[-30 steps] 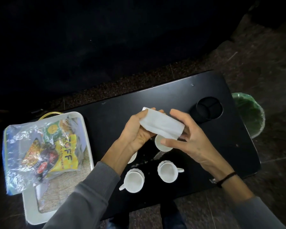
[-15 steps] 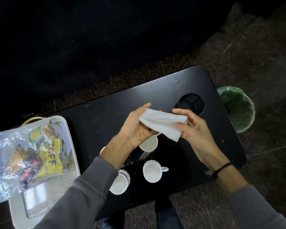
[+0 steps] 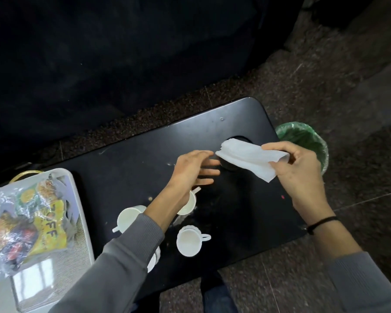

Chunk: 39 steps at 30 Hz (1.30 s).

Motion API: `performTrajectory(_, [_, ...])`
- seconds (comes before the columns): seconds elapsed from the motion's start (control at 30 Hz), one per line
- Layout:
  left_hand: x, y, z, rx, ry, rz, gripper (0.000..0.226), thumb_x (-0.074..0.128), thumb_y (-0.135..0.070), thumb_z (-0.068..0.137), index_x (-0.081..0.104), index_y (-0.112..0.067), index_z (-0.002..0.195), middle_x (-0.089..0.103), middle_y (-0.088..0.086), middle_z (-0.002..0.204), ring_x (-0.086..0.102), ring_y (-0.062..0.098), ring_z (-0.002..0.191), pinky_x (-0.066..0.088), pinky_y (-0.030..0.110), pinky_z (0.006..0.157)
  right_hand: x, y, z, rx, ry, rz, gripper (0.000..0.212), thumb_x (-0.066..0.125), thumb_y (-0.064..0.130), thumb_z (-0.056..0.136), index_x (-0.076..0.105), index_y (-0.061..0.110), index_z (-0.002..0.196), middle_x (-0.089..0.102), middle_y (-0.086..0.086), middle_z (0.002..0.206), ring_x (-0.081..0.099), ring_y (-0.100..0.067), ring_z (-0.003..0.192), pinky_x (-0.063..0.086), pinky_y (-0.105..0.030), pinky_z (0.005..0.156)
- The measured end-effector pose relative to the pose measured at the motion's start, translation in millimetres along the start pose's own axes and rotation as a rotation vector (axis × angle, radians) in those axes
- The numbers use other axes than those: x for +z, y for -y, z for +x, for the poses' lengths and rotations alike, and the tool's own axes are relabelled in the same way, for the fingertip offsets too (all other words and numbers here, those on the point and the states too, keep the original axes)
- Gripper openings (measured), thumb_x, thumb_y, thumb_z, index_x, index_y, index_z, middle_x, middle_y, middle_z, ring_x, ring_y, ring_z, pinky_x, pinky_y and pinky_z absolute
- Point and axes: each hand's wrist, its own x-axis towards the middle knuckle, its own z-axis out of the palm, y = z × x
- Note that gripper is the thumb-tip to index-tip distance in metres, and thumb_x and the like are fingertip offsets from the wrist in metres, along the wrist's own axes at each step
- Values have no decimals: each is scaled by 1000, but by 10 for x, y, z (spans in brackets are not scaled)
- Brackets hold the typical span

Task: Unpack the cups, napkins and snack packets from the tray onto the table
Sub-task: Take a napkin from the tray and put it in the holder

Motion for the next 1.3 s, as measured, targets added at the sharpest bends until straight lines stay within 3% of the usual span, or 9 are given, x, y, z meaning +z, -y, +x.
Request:
performTrajectory(0.1, [88,7,50,71,-49,164,15,58,-23,100,71,-20,105,80,0,88,74,15,69,59,26,59,16,161,116,-101,-4,-278,41,52,-3,84,81,23,96,75,11,79,60,-10,68,44,-9,63])
performTrajectory(0.2, [169,33,96,152,-86,284,13,57,-22,98,70,-25,100,76,-4,78,69,11,59,55,26,57,134,241,271,-191,80,-423,29,57,-3,87,80,9,99,79,-10,95,70,-29,90,54,-34,87])
performTrajectory(0.3, [238,50,146,219,-121,368,14,60,-22,95,70,-24,105,73,-5,73,67,13,55,60,32,62,297,220,396,-248,147,-563,16,60,7,91,74,6,98,75,-18,96,67,-40,94,54,-45,84])
performTrajectory(0.47, [325,89,200,289,-209,552,27,67,-34,90,65,-31,117,70,-9,73,72,19,78,59,40,82,490,145,446,-252,92,-777,16,65,29,96,71,15,101,61,-10,103,65,-39,95,41,-37,67])
performTrajectory(0.6, [368,91,234,268,-263,610,39,67,-37,88,58,-30,126,66,-14,71,70,14,86,56,36,83,512,122,489,-235,80,-733,20,71,29,93,63,14,104,51,-8,106,63,-38,95,38,-36,67])
performTrajectory(0.73, [398,106,266,223,-256,641,36,63,-41,91,58,-29,125,69,-10,74,73,22,84,59,43,86,479,83,482,-192,87,-639,38,75,31,90,55,13,116,53,-10,120,62,-37,103,51,-44,76])
performTrajectory(0.93, [435,126,295,235,-229,655,25,61,-39,93,62,-31,115,74,-8,78,74,22,80,59,43,85,464,19,549,-25,129,-500,15,66,25,94,69,14,104,73,-13,105,67,-37,102,57,-48,86])
performTrajectory(1.13, [440,151,325,262,-207,608,19,60,-32,93,63,-29,112,76,-5,72,74,19,64,63,45,79,476,-17,604,83,221,-506,32,66,14,86,70,18,117,70,-17,116,64,-39,108,56,-47,92])
performTrajectory(1.3, [439,200,306,312,-201,532,22,61,-21,93,65,-23,114,74,-1,68,75,18,62,63,50,77,456,-40,598,52,205,-515,28,66,10,85,74,15,111,71,-20,112,63,-39,108,56,-45,93])
